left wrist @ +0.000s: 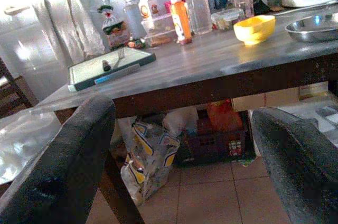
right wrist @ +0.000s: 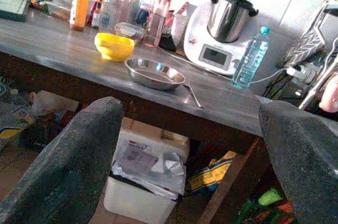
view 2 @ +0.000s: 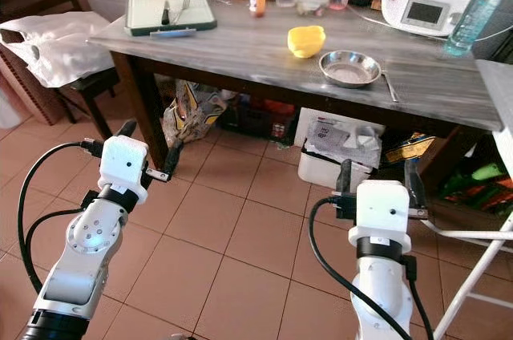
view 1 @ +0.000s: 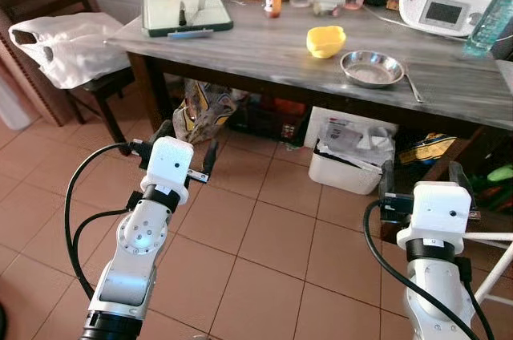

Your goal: Setting the table

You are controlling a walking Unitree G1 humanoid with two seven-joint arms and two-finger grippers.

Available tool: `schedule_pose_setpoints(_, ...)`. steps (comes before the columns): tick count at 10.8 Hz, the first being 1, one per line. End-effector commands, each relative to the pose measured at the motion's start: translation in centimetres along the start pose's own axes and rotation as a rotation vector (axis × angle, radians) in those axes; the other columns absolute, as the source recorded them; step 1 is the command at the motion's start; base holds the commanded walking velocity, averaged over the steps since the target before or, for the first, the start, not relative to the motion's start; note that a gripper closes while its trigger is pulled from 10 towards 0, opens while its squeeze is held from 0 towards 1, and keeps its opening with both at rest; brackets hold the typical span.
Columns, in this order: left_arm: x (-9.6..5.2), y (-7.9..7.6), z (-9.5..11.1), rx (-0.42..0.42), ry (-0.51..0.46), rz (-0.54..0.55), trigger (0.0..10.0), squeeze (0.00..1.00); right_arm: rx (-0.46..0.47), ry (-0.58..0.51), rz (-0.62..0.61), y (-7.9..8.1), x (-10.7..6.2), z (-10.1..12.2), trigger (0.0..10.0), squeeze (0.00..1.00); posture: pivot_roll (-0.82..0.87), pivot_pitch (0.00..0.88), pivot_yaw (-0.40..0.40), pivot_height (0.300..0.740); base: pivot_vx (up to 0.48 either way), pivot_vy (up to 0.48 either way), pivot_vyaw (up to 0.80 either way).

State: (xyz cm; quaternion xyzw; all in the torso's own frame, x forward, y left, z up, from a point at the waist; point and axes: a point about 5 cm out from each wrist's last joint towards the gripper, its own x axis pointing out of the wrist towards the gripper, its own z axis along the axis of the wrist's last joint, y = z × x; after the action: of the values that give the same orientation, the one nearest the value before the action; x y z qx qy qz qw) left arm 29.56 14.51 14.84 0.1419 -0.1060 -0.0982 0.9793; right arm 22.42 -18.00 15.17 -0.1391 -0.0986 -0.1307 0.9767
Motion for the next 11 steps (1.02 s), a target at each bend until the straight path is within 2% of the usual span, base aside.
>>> schedule_pose_setpoints(1, 0.2, -0.1, 0.1, -0.001, 0.003, -0.001, 10.0, 0.0, -0.006, 0.007, -0.001, -0.1, 0.0, 0.0, 10.0, 0.0, 0.14, 0.105, -0.026, 0.74, 0.0, 0.0, 0.0)
schedule_pose_setpoints(5, 0.3, -0.2, 0.1, 0.0, -0.001, -0.014, 10.0, 0.0, -0.005, 0.009, -0.003, 0.0, 0.0, -0.1, 10.0, 0.0, 0.14, 0.102, -0.024, 0.74, 0.0, 0.0, 0.0)
schedule_pose_setpoints(7, 0.7, -0.6, 0.2, -0.057, -0.004, -0.04, 10.0, 0.0, -0.004, 0.01, -0.004, -0.1, 0.0, -0.1, 10.0, 0.0, 0.14, 0.102, -0.024, 0.74, 0.0, 0.0, 0.0)
schedule_pose_setpoints(9, 1.1, -1.1, 0.5, -0.08, -0.011, -0.061, 10.0, 0.0, -0.004, 0.01, -0.01, -0.1, -0.1, 0.0, 10.0, 0.0, 0.13, 0.102, -0.02, 0.74, 0.0, 0.0, 0.0)
schedule_pose_setpoints(11, 1.2, -1.3, 0.6, -0.089, -0.018, -0.07, 10.0, 0.0, -0.007, 0.011, -0.016, -0.3, -0.1, 0.0, 10.0, 0.0, 0.13, 0.104, -0.017, 0.74, 0.0, -0.349, 0.0)
